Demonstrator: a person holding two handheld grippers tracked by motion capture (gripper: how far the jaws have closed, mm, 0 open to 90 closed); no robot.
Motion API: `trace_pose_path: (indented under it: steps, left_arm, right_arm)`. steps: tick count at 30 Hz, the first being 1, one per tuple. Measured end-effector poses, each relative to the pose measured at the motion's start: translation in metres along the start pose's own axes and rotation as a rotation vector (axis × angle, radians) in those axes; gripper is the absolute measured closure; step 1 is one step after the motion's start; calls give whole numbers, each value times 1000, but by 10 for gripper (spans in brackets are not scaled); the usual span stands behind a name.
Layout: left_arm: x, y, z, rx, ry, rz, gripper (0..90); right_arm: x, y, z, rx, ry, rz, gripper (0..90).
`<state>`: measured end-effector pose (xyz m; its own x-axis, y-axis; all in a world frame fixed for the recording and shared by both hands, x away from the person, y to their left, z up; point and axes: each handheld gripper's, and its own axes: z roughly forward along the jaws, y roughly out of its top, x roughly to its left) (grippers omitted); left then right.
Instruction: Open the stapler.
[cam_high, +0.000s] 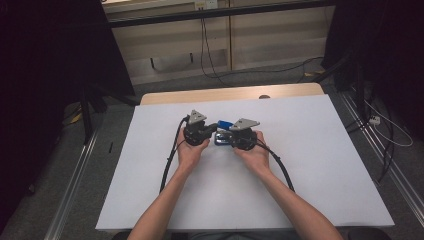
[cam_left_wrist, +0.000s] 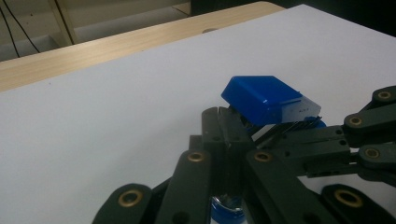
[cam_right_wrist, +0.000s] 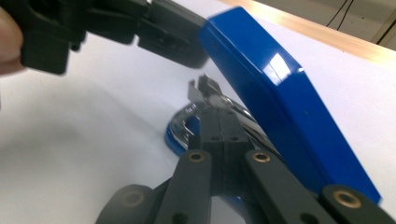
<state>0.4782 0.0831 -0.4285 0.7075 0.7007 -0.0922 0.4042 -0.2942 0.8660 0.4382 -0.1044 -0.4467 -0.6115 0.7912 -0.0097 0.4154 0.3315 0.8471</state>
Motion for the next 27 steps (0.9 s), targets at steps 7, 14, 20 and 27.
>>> trace_pose_path:
  steps: [7,14,20,27]
  left_arm:
    - [-1,3,0,-4,-1,-3,900]
    - [0,2,0,0,1,7,900]
    - [1,-1,4,29,19,-13,900]
    - [-1,0,5,14,-14,-9,900]
  right_arm:
    - [4,4,5,-17,-9,5,900]
    - [4,4,10,-58,-40,-6,900]
    - [6,4,11,-72,-57,0,900]
    - [6,6,9,-87,-64,5,900]
